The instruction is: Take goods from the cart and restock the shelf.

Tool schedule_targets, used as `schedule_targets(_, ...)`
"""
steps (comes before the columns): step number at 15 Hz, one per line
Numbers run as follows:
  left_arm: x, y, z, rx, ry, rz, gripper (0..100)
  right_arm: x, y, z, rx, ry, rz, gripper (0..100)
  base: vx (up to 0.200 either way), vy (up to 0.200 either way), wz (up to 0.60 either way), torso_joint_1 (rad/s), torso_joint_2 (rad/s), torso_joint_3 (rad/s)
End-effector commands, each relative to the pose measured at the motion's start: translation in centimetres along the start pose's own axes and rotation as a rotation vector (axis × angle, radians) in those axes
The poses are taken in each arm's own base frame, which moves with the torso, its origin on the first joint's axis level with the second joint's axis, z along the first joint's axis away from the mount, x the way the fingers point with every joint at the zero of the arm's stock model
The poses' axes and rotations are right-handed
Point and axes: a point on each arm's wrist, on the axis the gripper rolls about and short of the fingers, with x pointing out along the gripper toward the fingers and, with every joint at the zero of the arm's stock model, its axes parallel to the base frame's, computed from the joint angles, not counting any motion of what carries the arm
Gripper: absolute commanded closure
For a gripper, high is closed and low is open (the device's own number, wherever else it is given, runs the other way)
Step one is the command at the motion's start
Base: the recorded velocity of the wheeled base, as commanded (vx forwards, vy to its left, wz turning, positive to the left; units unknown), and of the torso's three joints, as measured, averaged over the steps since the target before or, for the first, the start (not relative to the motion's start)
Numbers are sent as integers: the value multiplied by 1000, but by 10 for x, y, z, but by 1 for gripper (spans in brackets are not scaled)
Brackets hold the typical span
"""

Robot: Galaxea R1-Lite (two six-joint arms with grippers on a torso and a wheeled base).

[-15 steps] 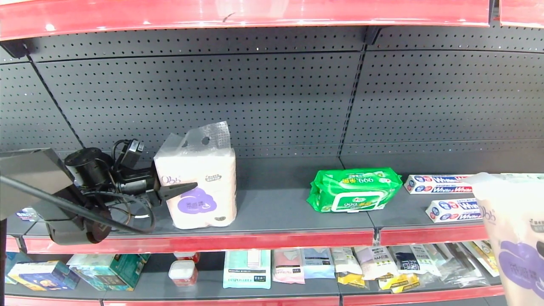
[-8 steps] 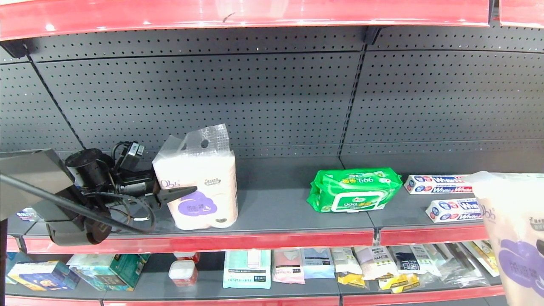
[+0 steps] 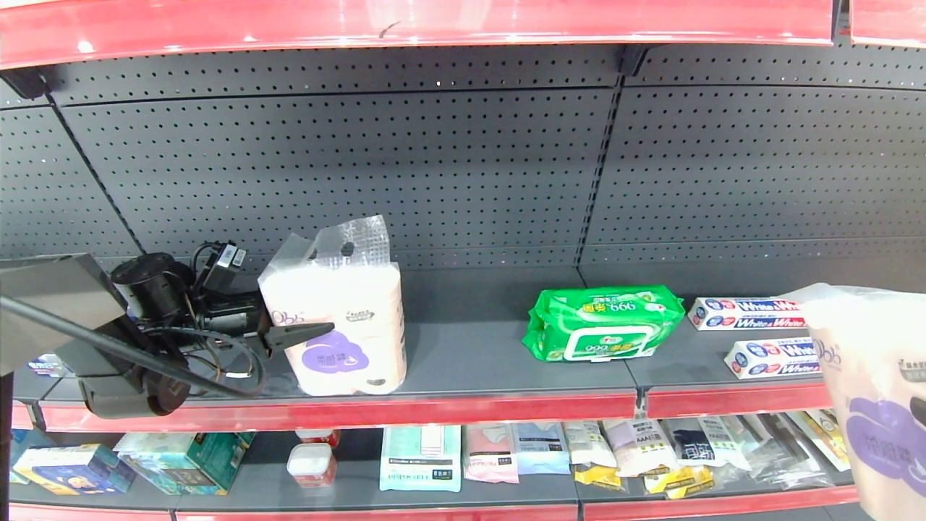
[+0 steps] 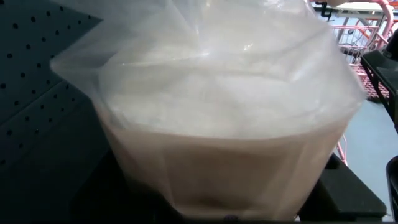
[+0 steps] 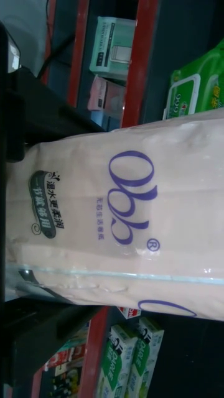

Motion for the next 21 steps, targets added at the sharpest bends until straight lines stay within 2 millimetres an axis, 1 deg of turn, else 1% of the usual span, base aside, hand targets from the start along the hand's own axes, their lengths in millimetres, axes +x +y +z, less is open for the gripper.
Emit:
schedule_targets(1, -1, 1, 0, 3, 0, 6, 100, 1, 0, 0, 0, 6, 1, 100, 0, 0, 0, 0, 0, 0)
schedule_targets(8, -3, 1, 1, 4, 0, 10, 100, 1, 0, 0, 0, 6, 1, 100, 0, 0, 0, 0, 0, 0)
schedule_targets(12, -8, 2, 3, 8, 1, 22, 100, 2, 0, 0, 0, 8, 2, 100, 0, 0, 0, 0, 0, 0)
schedule_targets(16, -6, 1, 3, 4, 0, 18, 100, 1, 0, 0, 0, 7, 0, 100, 0, 0, 0, 0, 0, 0)
schedule_targets(21, -2, -7, 2, -15, 2, 4, 100, 1, 0, 0, 0, 7, -6, 100, 0, 0, 0, 0, 0, 0)
